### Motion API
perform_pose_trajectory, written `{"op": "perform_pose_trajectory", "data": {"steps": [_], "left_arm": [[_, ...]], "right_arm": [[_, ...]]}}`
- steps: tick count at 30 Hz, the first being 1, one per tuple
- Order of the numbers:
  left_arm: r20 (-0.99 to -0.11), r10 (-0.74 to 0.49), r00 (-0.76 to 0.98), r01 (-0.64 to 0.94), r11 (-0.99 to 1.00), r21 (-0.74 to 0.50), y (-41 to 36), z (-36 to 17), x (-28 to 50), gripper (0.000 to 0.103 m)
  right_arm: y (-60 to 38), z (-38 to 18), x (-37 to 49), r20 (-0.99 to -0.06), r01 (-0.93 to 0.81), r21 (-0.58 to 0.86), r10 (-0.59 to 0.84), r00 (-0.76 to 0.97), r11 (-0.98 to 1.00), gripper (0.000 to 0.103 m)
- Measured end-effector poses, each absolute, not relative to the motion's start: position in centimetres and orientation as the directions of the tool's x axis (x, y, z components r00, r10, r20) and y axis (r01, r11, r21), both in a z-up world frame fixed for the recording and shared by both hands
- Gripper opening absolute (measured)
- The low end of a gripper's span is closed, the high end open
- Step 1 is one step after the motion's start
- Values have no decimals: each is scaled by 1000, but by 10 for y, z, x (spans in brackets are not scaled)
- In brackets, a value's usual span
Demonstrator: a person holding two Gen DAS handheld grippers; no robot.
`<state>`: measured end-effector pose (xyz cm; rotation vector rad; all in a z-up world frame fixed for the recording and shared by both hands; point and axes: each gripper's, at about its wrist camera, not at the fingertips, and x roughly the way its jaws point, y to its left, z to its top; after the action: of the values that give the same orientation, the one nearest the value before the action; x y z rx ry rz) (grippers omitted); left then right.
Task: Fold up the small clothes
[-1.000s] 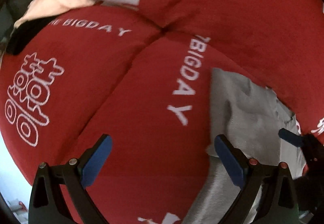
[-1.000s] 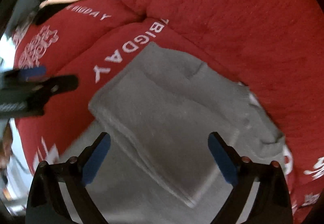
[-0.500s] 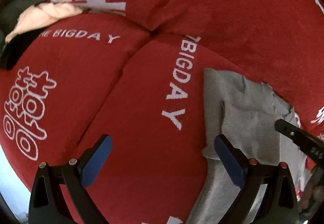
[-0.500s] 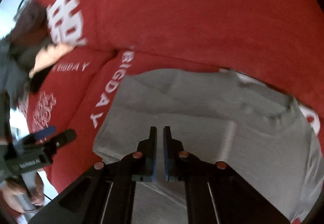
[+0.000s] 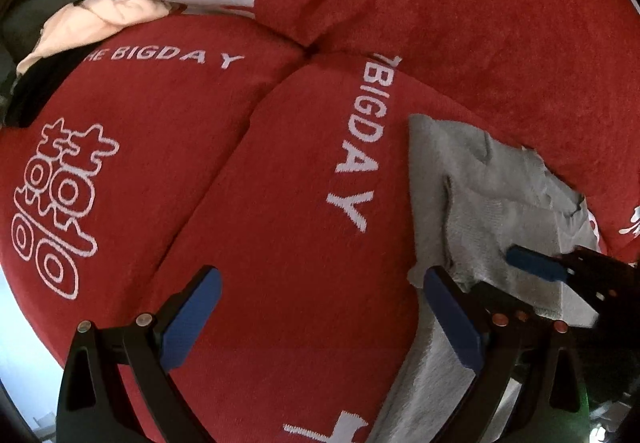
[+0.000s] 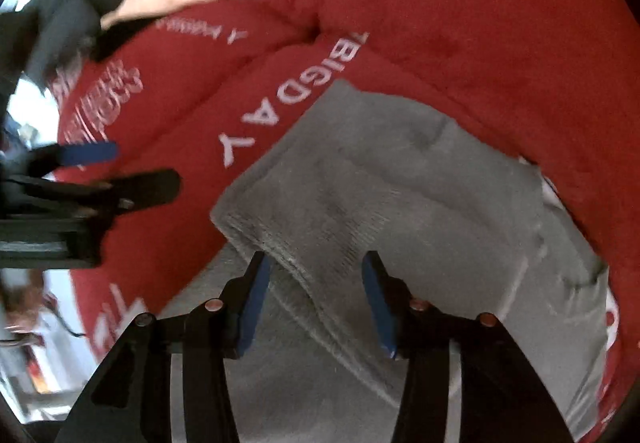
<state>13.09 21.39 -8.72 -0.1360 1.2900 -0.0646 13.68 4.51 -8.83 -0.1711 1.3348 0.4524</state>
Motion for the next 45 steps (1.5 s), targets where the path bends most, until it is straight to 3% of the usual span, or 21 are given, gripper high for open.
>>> {"op": "perform_pose_trajectory", "data": {"steps": [4,5,7,8,14,19,25,28,29,30,31,32,34,36,37,41,45], "left_arm": [[-954,-126,272,-32,990,-140,217,-89,128,101],[-954,-127,272,-30,990,-140,217,-90,127,101],[-956,-123,266,-29,990,-136,216,-91,127,101],[-957,-123,261,-30,990,-135,215,-91,127,101],[-954,-123,273,16,992,-123,206,-87,132,101],[-958,-132,253,49,991,-124,193,-93,135,101],[-958,-141,249,74,989,-126,176,-96,135,101],[-958,-147,246,86,988,-130,167,-98,143,101],[-958,-146,247,89,988,-128,165,-99,145,101],[-958,-144,248,92,988,-125,162,-99,148,101],[-958,-144,248,93,988,-124,160,-99,150,101],[-958,-144,247,94,988,-124,158,-98,152,101],[-958,-143,247,95,988,-123,153,-96,153,101],[-959,-140,246,102,988,-118,147,-94,154,101],[-959,-136,249,105,988,-113,145,-92,155,101],[-954,-137,268,110,988,-111,141,-89,163,101],[-957,-133,256,100,989,-110,140,-93,176,101]], "right_arm": [[60,-101,144,-969,-450,60,160,187,891,53],[66,-101,142,-970,-481,21,134,202,876,49],[71,-98,140,-967,-510,5,134,216,860,14],[68,-95,143,-965,-479,-1,125,232,878,11],[-54,-64,156,-896,117,294,231,381,949,11],[-123,-56,135,-901,271,283,158,404,920,11],[-203,-80,85,-872,530,462,255,418,711,11],[-228,-99,63,-834,591,549,342,433,591,18],[-232,-101,59,-822,591,567,360,441,574,29],[-237,-103,55,-806,586,592,380,454,553,54],[-239,-104,52,-789,586,614,392,472,529,64],[-245,-106,50,-770,589,637,402,495,496,67],[-253,-118,51,-758,624,651,427,494,433,57],[-257,-131,52,-743,675,656,447,498,338,13],[-258,-133,54,-732,683,664,453,509,305,6],[-265,-105,54,-744,638,668,380,550,384,4],[-289,-101,32,-840,723,543,268,472,428,4]]}}
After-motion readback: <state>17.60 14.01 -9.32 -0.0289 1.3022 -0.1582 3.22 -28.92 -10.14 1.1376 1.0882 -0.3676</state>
